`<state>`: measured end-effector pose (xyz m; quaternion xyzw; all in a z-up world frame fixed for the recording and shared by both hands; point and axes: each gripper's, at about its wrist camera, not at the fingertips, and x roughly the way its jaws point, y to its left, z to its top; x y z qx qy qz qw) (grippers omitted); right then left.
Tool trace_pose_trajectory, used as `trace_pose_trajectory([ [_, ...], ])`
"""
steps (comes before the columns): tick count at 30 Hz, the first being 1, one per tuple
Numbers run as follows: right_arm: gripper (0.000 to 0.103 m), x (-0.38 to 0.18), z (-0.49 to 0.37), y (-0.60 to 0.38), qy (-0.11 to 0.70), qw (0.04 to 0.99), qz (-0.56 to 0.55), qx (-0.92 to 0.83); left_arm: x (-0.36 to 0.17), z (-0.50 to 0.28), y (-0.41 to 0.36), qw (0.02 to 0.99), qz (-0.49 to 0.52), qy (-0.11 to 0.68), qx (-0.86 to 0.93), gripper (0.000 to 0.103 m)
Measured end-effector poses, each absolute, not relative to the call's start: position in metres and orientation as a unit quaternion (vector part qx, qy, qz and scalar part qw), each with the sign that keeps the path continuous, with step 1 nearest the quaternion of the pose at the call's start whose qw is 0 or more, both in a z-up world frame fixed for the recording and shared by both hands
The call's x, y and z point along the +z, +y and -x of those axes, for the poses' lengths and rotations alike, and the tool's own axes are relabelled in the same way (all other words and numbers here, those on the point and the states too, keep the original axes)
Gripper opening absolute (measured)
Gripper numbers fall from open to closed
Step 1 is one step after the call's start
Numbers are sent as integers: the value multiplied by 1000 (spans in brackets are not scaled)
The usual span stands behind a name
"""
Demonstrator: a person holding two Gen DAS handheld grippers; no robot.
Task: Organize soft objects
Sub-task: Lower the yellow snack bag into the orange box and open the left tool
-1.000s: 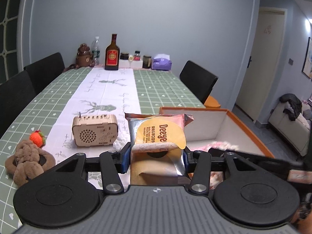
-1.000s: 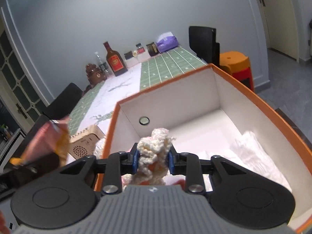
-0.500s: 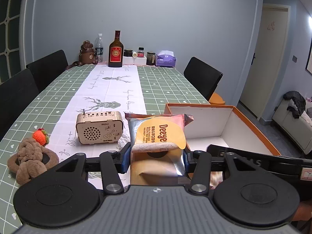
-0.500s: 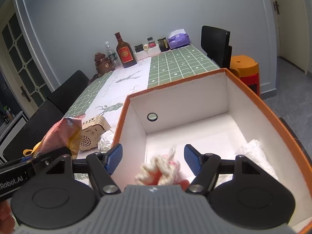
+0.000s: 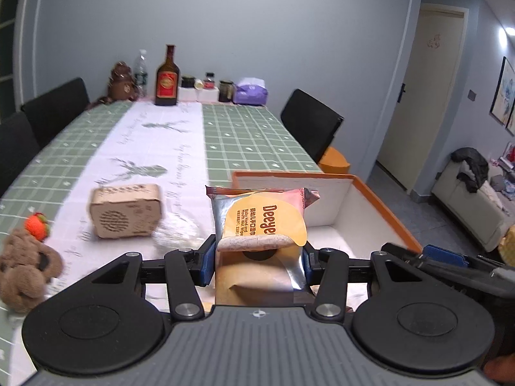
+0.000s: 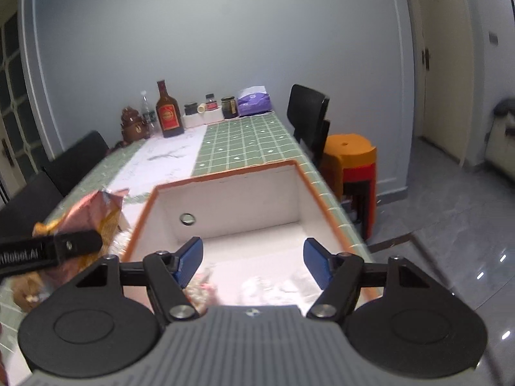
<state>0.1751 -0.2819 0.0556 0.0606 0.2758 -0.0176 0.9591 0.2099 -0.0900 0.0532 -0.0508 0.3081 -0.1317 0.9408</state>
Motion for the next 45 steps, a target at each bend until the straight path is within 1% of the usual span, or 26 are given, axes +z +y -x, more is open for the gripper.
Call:
trace_pose_trajectory([
  [3,70,56,-178,-283,286,958,-6,-11,49,-217,-107,935,57,318,-149,55],
  [6,80,57,-177,-290,289,957,6,-4,41,-227,-124,926,61,334,-166,55],
  [9,79,55,-175,-297,286,958,18,-19,30,-239,-144,918,63,351,-171,55],
  [12,70,51,-176,-307,297,955,15,-20,20,-252,-161,911,63,372,-167,55],
  [16,69,46,-180,-314,302,952,33,-35,5,-268,-176,896,81,403,-169,55],
  [21,68,43,-185,-319,308,950,38,-29,-5,-275,-187,892,70,420,-152,56],
  [22,68,41,-186,-318,310,949,47,-29,-7,-277,-188,890,67,427,-145,57],
  [23,67,40,-186,-318,310,949,52,-30,-9,-277,-187,888,64,433,-139,63],
  [24,63,39,-187,-319,309,949,54,-31,-9,-277,-187,889,63,433,-135,69],
  [25,59,39,-188,-319,307,950,52,-35,-9,-275,-188,890,62,430,-138,82],
  [26,57,39,-189,-320,304,950,49,-42,-8,-275,-188,890,62,429,-144,92],
  [31,57,39,-189,-327,303,951,40,-53,-5,-271,-191,893,61,420,-152,97],
  [38,58,41,-186,-328,303,950,38,-60,-1,-267,-194,896,48,412,-160,97],
  [40,61,43,-184,-327,300,951,34,-63,3,-265,-193,897,49,409,-160,97],
  [42,63,46,-182,-325,297,952,34,-66,7,-262,-190,899,52,404,-163,97],
  [45,69,50,-178,-322,290,954,31,-69,16,-257,-185,901,54,392,-177,97],
])
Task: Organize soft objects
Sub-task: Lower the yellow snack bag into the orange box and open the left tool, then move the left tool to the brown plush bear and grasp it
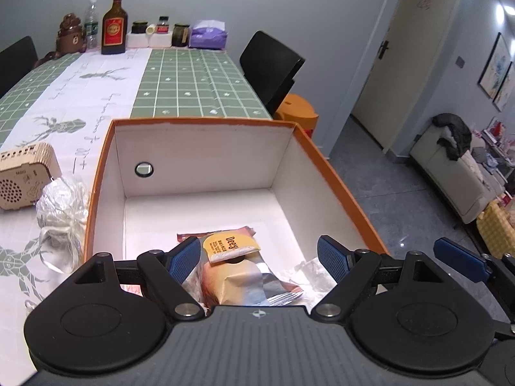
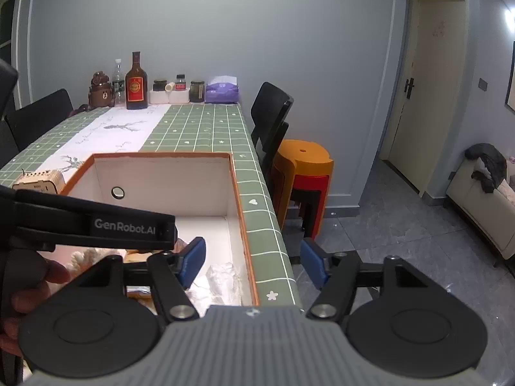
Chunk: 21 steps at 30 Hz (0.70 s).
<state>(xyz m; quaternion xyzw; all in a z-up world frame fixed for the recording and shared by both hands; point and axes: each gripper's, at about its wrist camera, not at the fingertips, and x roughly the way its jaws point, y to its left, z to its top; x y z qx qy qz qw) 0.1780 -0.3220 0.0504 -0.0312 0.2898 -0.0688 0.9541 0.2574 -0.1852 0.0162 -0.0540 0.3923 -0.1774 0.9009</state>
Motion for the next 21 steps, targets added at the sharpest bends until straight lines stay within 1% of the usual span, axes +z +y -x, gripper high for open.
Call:
trace_pose_trajectory([
  [6,72,63,-164,-307,264,962,26,-67,43,-238,-165,913,55,362,-182,96],
  [7,76,66,-162,-304,259,963,26,-65,48,-233,-160,916,54,355,-181,96],
  [9,79,72,-155,-297,246,967,22,-61,58,-224,-149,922,47,339,-179,96],
  [14,79,84,-142,-268,219,975,19,-40,78,-200,-111,937,41,307,-159,96],
  [21,79,91,-125,-215,196,980,26,6,85,-177,-45,947,63,297,-108,96],
])
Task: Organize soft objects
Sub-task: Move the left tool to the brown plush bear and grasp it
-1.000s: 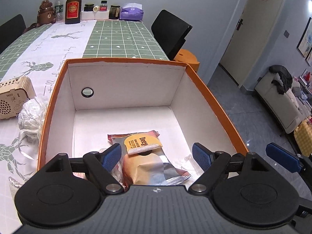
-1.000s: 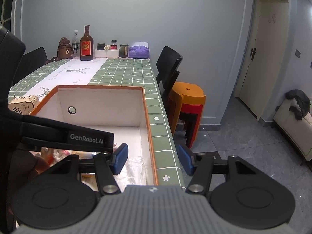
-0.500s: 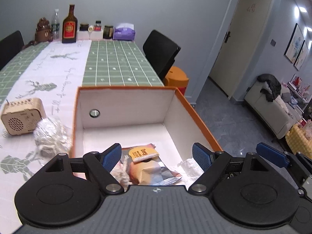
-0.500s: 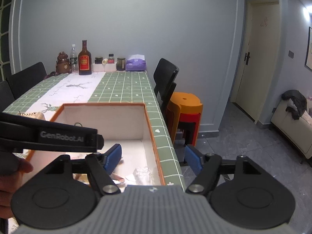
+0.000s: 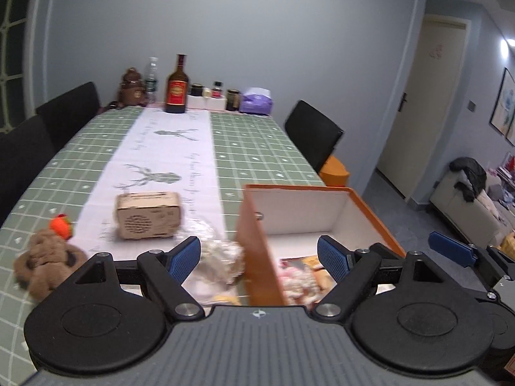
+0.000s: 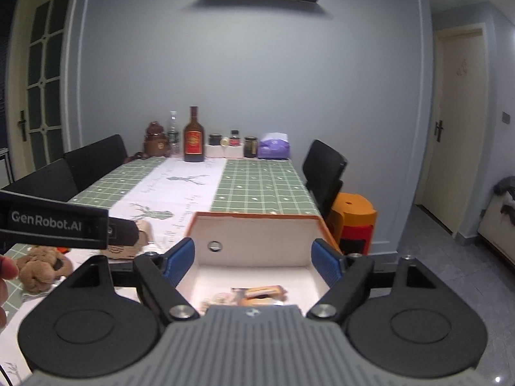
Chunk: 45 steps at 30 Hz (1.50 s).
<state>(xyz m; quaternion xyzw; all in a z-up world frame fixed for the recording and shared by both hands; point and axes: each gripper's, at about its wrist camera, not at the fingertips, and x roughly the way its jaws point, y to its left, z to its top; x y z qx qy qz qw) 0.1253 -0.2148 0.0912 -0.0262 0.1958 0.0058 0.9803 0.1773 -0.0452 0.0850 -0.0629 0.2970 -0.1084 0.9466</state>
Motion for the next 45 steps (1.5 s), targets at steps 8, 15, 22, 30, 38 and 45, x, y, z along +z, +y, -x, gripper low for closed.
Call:
trace_pose_trajectory([
  [8,79,83,-120,-144,186,979,46,65,57,-166,53,947,93,308,9,97],
  [15,79,62,-125,-86,209,969,80,104,18,-170,130,927,134,337,97,97],
  [22,79,31,-142,-56,247,958,91,114,-12,-182,146,921,125,356,97,97],
  [30,79,13,-169,-34,269,949,105,123,-23,-212,142,919,121,363,97,97],
  [38,80,-3,-187,-11,269,941,162,128,-31,-248,149,907,140,377,122,97],
  [45,80,-8,-199,-10,273,940,158,131,-46,-262,157,889,173,405,123,79],
])
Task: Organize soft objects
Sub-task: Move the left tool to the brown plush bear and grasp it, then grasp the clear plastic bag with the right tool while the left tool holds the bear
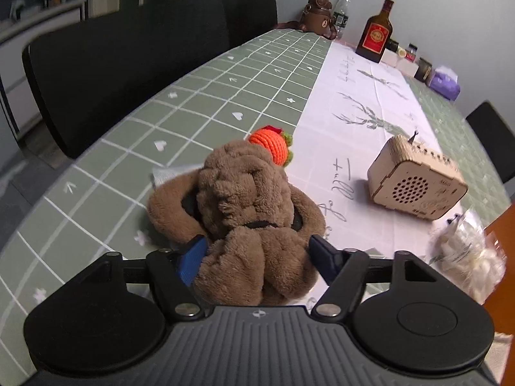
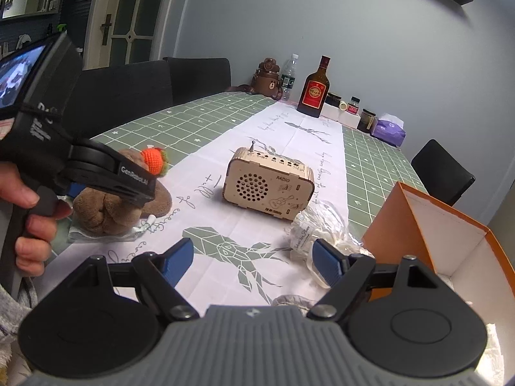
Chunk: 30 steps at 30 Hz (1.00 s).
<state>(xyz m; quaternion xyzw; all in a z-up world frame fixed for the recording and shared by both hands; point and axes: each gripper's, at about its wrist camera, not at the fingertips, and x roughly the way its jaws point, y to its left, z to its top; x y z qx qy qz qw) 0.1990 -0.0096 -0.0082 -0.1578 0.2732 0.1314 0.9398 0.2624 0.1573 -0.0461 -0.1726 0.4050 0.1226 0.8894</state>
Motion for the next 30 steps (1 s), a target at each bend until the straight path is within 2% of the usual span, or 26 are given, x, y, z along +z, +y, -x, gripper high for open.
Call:
trace_pose_trajectory([
  [5,80,-13,-208,-11,290,937,145,129,-40,-254,164,895,185,391,109,55],
  [7,80,-13,-209,-10,293,937,144,128,-36,-247,167,899,202,376,98,51],
  [18,80,-8,-204,7,283,937,140,146,8,-179,173,933,166,315,53,48],
  [26,83,-18,-214,40,313,925,91,197,-3,-136,203,935,122,320,92,49],
  [28,96,-21,-217,53,318,920,86,213,-7,-133,213,931,131,323,104,48],
  [30,98,-24,-219,67,315,916,85,234,-12,-131,223,927,142,328,110,48],
])
